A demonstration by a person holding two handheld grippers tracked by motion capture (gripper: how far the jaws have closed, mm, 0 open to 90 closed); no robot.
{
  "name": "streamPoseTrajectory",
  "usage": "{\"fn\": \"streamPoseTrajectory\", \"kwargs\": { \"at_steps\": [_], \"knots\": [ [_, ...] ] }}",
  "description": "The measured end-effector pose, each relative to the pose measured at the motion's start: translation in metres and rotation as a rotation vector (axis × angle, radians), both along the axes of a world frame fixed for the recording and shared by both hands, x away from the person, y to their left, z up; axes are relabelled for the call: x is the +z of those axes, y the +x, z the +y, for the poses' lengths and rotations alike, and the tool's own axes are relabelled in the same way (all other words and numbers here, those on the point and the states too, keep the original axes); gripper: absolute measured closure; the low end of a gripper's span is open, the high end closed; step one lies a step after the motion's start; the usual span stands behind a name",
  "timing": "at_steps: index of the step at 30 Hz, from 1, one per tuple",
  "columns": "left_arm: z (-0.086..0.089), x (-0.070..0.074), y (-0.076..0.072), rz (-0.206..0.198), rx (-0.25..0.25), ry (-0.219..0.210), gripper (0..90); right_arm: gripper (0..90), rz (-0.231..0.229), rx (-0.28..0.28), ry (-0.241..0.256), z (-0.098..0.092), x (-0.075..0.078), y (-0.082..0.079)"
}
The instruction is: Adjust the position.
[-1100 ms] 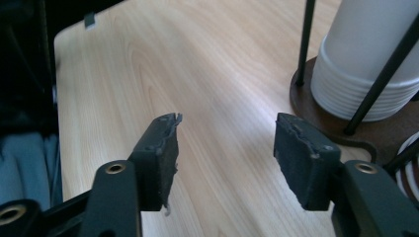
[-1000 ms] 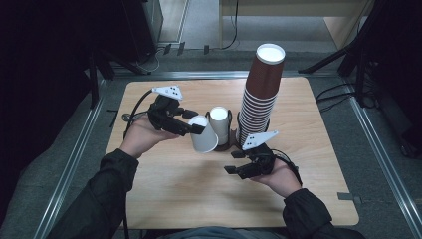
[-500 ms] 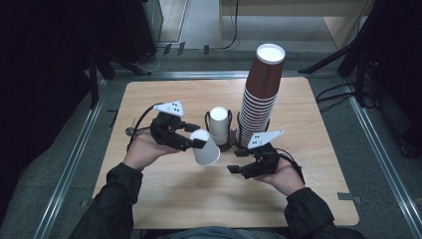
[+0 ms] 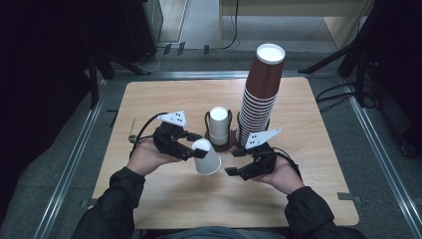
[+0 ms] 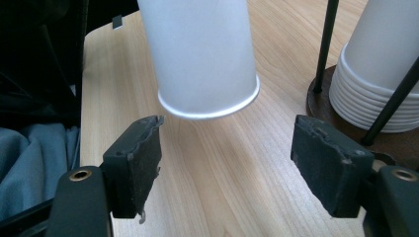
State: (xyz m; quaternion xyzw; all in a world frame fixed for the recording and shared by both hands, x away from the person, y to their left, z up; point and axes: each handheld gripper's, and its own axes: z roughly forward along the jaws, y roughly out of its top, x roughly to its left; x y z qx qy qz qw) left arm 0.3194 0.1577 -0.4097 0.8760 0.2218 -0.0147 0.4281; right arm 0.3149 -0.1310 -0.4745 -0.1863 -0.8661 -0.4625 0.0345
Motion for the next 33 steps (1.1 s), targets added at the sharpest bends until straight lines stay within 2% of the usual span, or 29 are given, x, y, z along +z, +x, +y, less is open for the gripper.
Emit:
{"fn": "streamPoseTrajectory", "kwargs": {
  "at_steps": [2, 6, 9, 16, 21, 24, 27, 31, 33],
  "knots": [
    [-0.001, -0.003, 0.000, 0.006, -0.004, 0.000, 36.5, 26.6, -0.008, 0.010, -0.004, 0.001, -0.001, -0.001],
    [-0.004, -0.008, -0.002, 0.004, -0.011, 0.013, 36.5, 24.2, 0.011, 0.026, -0.010, 0.002, -0.002, -0.001],
    [-0.009, -0.012, -0.003, 0.008, -0.022, 0.021, 36.5, 23.1, 0.001, 0.040, -0.009, 0.003, -0.002, -0.002],
    [-0.016, -0.016, -0.005, -0.007, -0.060, 0.035, 36.4, 22.2, 0.037, 0.071, 0.015, 0.005, -0.001, -0.001],
    [-0.017, -0.016, -0.005, -0.006, -0.071, 0.030, 36.4, 21.4, 0.023, 0.086, 0.009, 0.010, -0.003, -0.003],
    [-0.018, -0.015, -0.005, 0.005, -0.076, 0.031, 36.4, 21.5, 0.035, 0.096, 0.001, 0.016, -0.004, -0.004],
    [-0.020, -0.014, -0.007, 0.009, -0.091, 0.014, 36.4, 21.4, 0.035, 0.109, -0.006, 0.023, -0.006, -0.006],
    [-0.025, -0.013, -0.009, 0.010, -0.118, 0.018, 36.4, 21.2, 0.011, 0.117, -0.005, 0.031, -0.008, -0.007],
    [-0.028, -0.014, -0.011, 0.008, -0.128, 0.022, 36.4, 21.2, 0.016, 0.116, -0.006, 0.031, -0.007, -0.008]
  ]
}}
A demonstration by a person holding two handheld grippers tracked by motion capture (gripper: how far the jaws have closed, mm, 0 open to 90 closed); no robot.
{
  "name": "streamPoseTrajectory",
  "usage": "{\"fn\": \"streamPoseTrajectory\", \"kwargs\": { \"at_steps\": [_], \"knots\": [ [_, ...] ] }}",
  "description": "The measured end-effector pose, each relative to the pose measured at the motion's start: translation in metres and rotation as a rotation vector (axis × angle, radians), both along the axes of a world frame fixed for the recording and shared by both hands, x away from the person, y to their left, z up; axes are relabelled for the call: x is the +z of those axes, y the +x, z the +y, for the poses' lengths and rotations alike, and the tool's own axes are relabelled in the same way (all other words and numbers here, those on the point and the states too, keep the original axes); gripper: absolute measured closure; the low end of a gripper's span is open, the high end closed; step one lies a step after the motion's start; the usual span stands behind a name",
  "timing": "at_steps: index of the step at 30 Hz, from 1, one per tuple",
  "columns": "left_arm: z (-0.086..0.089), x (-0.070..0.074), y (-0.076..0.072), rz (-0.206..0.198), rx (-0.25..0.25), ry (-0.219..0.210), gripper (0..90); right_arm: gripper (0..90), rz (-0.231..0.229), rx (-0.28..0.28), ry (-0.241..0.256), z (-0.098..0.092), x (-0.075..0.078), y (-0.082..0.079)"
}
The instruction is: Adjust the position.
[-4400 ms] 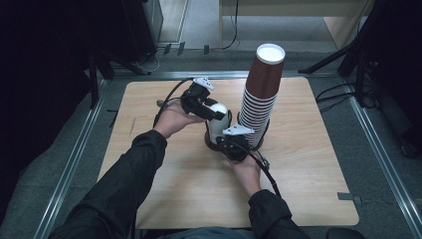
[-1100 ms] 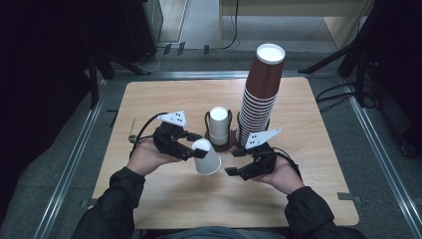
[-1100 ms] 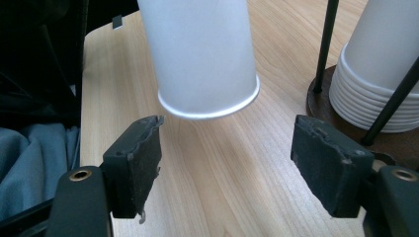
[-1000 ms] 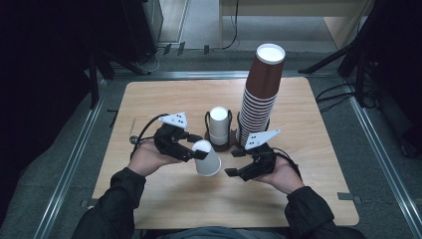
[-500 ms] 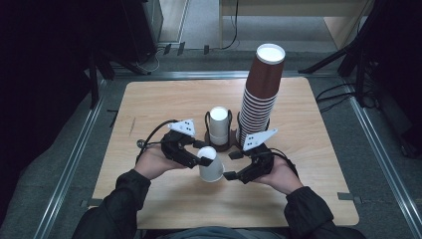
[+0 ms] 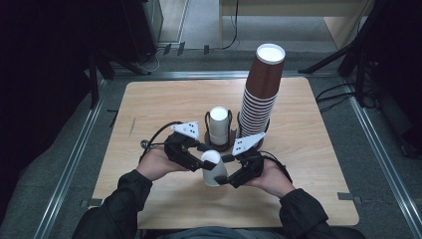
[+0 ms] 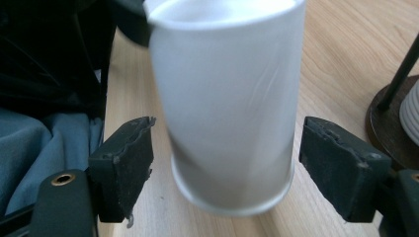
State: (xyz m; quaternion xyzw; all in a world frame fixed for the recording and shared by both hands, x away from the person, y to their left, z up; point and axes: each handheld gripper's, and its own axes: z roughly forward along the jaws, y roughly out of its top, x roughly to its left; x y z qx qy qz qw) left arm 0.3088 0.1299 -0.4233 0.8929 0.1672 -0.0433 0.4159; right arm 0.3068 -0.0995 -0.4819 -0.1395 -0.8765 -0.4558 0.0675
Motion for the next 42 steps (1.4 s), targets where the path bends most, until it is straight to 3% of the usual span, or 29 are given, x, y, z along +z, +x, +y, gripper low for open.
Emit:
{"fn": "streamPoseTrajectory", "kwargs": {
  "at_steps": [5, 19, 22, 26, 28, 31, 33, 37, 42],
  "knots": [
    [-0.007, -0.002, -0.002, 0.003, -0.018, 0.009, 36.4, 21.4, -0.004, 0.004, 0.020, 0.004, 0.000, 0.001],
    [-0.015, -0.006, -0.004, 0.009, -0.030, 0.023, 36.3, 27.3, 0.020, 0.013, 0.010, 0.010, -0.001, -0.002],
    [-0.016, -0.006, -0.004, 0.011, -0.031, 0.028, 36.3, 30.5, -0.018, 0.023, 0.006, 0.010, 0.000, -0.003],
    [-0.016, -0.007, -0.004, 0.024, -0.030, 0.034, 36.1, 31.6, -0.024, 0.029, -0.002, 0.011, 0.000, -0.004],
    [-0.014, -0.007, -0.001, 0.046, -0.024, 0.019, 35.6, 31.7, -0.024, 0.030, -0.003, 0.011, 0.000, -0.003],
    [-0.009, -0.005, 0.004, 0.106, -0.009, -0.040, 27.5, 31.9, -0.032, 0.020, -0.010, 0.010, 0.000, -0.002],
    [-0.004, -0.004, 0.006, 0.117, -0.002, -0.060, 24.9, 32.0, -0.031, 0.012, -0.009, 0.008, -0.001, -0.001],
    [0.006, -0.005, 0.007, 0.114, 0.015, -0.051, 17.6, 32.0, -0.033, -0.007, 0.012, 0.003, 0.001, 0.002],
    [0.014, -0.013, 0.008, 0.105, 0.051, -0.019, 17.6, 31.9, -0.044, -0.022, 0.027, -0.001, 0.001, 0.004]
  ]
}}
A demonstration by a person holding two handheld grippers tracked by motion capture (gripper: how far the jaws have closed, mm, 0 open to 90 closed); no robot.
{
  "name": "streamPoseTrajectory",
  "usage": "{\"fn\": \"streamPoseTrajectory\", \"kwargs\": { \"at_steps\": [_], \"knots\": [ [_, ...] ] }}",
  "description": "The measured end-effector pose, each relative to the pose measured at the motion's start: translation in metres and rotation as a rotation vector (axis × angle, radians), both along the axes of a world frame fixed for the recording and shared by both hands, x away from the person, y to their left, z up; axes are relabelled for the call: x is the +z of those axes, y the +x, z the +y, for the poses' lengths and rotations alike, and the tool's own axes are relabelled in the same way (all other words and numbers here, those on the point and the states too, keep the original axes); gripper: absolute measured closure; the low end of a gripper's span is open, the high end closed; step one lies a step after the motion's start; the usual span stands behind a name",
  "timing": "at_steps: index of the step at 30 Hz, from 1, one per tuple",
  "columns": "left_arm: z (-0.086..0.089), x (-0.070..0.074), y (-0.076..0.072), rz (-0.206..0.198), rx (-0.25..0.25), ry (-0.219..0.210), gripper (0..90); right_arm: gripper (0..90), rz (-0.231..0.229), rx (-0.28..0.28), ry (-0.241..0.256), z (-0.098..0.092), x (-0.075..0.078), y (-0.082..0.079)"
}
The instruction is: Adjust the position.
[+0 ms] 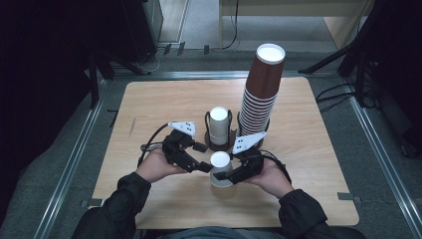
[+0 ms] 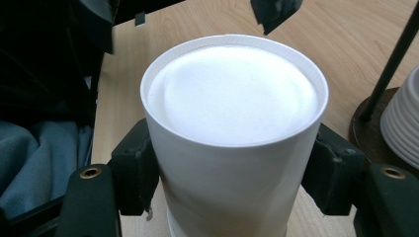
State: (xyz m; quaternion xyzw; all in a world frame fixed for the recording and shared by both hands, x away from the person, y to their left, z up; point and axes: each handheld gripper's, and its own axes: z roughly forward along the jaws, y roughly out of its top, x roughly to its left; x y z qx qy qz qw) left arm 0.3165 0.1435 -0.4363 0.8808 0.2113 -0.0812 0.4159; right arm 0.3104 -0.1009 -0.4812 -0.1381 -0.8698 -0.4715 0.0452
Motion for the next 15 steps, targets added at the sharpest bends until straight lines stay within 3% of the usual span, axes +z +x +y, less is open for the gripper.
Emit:
{"fn": "streamPoseTrajectory", "kwargs": {
  "at_steps": [6, 15],
  "knots": [
    [0.004, -0.008, -0.007, -0.040, 0.027, 0.029, 17.3, 31.8, 0.007, -0.010, 0.023, -0.004, 0.001, 0.001],
    [0.001, -0.019, -0.009, 0.024, 0.020, 0.052, 15.3, 31.8, -0.002, -0.031, 0.098, -0.012, 0.005, 0.003]
  ]
}}
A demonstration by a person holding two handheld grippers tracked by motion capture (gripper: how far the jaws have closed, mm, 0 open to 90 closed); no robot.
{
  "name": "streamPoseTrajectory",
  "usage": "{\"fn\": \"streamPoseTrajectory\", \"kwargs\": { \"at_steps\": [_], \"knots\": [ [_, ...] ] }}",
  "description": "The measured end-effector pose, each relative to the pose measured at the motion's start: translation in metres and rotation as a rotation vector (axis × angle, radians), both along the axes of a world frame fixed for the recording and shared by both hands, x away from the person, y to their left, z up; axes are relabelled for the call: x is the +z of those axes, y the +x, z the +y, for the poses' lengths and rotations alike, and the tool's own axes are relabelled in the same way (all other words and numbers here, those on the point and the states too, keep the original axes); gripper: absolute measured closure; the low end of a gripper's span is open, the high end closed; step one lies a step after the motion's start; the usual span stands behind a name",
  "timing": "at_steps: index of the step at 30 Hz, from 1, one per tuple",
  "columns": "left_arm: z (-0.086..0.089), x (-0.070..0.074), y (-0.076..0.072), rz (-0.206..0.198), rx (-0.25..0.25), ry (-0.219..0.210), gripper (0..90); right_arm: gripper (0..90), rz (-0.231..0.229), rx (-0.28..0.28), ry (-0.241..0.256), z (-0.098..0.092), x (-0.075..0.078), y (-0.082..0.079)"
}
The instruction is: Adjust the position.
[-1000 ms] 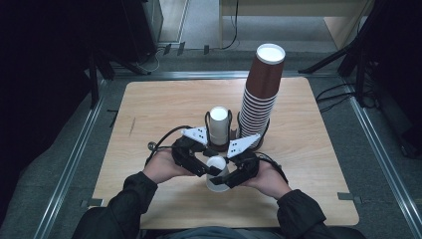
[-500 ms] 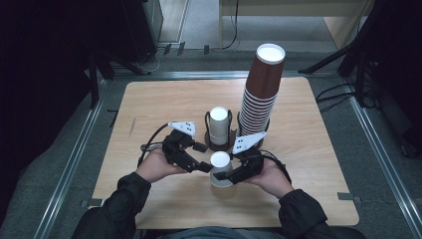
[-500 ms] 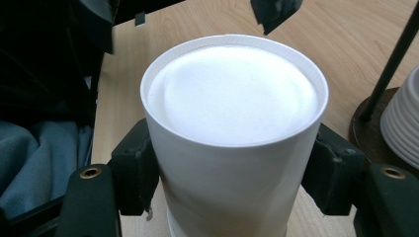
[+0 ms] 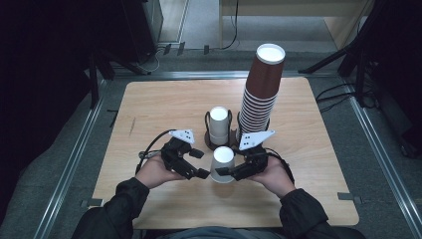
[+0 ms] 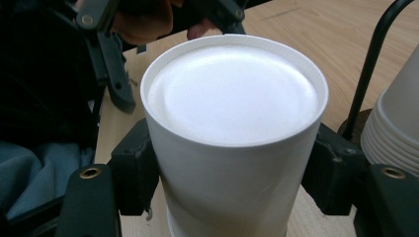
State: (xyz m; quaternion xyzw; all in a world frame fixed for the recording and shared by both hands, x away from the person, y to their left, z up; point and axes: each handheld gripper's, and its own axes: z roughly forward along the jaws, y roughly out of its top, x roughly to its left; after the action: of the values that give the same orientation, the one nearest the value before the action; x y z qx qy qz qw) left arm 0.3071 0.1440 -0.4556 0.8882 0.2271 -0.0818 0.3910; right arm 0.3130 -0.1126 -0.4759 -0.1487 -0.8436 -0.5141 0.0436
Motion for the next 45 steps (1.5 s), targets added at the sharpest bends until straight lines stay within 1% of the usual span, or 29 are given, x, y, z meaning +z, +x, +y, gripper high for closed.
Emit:
{"fn": "streamPoseTrajectory", "kwargs": {
  "at_steps": [2, 3, 5, 6, 7, 8, 10, 11, 12, 15, 20, 23, 26, 27, 28, 29, 32, 34, 35, 36, 39, 41, 43, 45],
  "knots": [
    [-0.003, -0.002, 0.000, -0.013, 0.008, 0.014, 9.6, 31.8, 0.003, -0.004, 0.015, -0.001, 0.001, 0.001],
    [-0.004, -0.003, 0.001, -0.012, 0.014, 0.013, 7.4, 31.8, 0.005, -0.008, 0.019, -0.002, 0.001, 0.001],
    [-0.006, -0.005, 0.001, -0.017, 0.002, 0.009, 7.1, 31.9, -0.004, -0.019, 0.021, -0.002, 0.001, 0.001],
    [-0.007, -0.006, 0.001, -0.027, -0.006, 0.014, 7.1, 31.8, -0.001, -0.019, 0.024, -0.003, 0.001, 0.002],
    [-0.008, -0.007, 0.001, -0.030, -0.009, 0.011, 7.1, 31.9, -0.001, -0.015, 0.042, -0.003, 0.001, 0.002],
    [-0.009, -0.007, 0.001, -0.034, -0.017, 0.014, 7.1, 31.9, -0.001, -0.015, 0.042, -0.003, 0.001, 0.002],
    [-0.012, -0.010, 0.002, -0.020, -0.028, 0.025, 7.2, 31.9, 0.009, -0.009, 0.081, -0.004, 0.002, 0.002],
    [-0.013, -0.012, 0.002, -0.020, -0.029, 0.031, 7.2, 31.9, 0.010, -0.008, 0.097, -0.005, 0.003, 0.002],
    [-0.015, -0.014, 0.002, -0.011, -0.031, 0.037, 7.2, 31.9, 0.014, -0.008, 0.103, -0.005, 0.003, 0.002],
    [-0.018, -0.016, 0.002, -0.016, -0.046, 0.049, 7.2, 31.8, 0.021, -0.001, 0.124, -0.005, 0.003, 0.001],
    [-0.022, -0.017, 0.001, -0.019, -0.050, 0.037, 7.3, 31.8, 0.012, 0.005, 0.153, -0.003, 0.006, -0.002],
    [-0.025, -0.017, 0.001, -0.028, -0.053, 0.016, 7.4, 31.8, 0.015, 0.008, 0.179, -0.003, 0.008, -0.004],
    [-0.027, -0.017, 0.000, -0.033, -0.057, -0.001, 7.5, 31.8, 0.017, 0.013, 0.195, 0.000, 0.009, -0.005],
    [-0.028, -0.017, 0.000, -0.031, -0.059, -0.001, 7.5, 31.8, 0.017, 0.013, 0.195, 0.000, 0.009, -0.005],
    [-0.029, -0.017, -0.001, -0.033, -0.057, -0.009, 7.5, 31.8, 0.017, 0.013, 0.196, 0.001, 0.009, -0.006],
    [-0.031, -0.017, -0.001, -0.026, -0.060, -0.019, 7.9, 31.8, 0.021, 0.013, 0.207, 0.002, 0.009, -0.007],
    [-0.031, -0.017, -0.002, -0.032, -0.062, -0.024, 8.1, 31.8, 0.022, 0.010, 0.209, 0.003, 0.009, -0.007],
    [-0.031, -0.017, -0.001, -0.016, -0.058, -0.039, 8.6, 31.8, 0.030, 0.010, 0.216, 0.003, 0.009, -0.007],
    [-0.031, -0.017, -0.001, -0.013, -0.055, -0.045, 10.4, 31.8, 0.031, 0.010, 0.217, 0.003, 0.008, -0.006],
    [-0.031, -0.016, -0.001, -0.010, -0.056, -0.054, 15.4, 31.8, 0.031, 0.011, 0.220, 0.003, 0.008, -0.006],
    [-0.030, -0.015, -0.001, -0.017, -0.053, -0.066, 16.8, 31.8, 0.034, 0.003, 0.226, 0.002, 0.009, -0.006],
    [-0.029, -0.015, -0.001, -0.011, -0.056, -0.079, 21.7, 32.2, 0.035, -0.003, 0.234, 0.001, 0.010, -0.005],
    [-0.029, -0.015, 0.000, -0.008, -0.061, -0.081, 22.6, 32.2, 0.039, -0.005, 0.239, 0.001, 0.010, -0.005],
    [-0.028, -0.016, 0.000, -0.005, -0.064, -0.080, 24.2, 32.3, 0.041, -0.007, 0.234, 0.001, 0.010, -0.005]
  ]
}}
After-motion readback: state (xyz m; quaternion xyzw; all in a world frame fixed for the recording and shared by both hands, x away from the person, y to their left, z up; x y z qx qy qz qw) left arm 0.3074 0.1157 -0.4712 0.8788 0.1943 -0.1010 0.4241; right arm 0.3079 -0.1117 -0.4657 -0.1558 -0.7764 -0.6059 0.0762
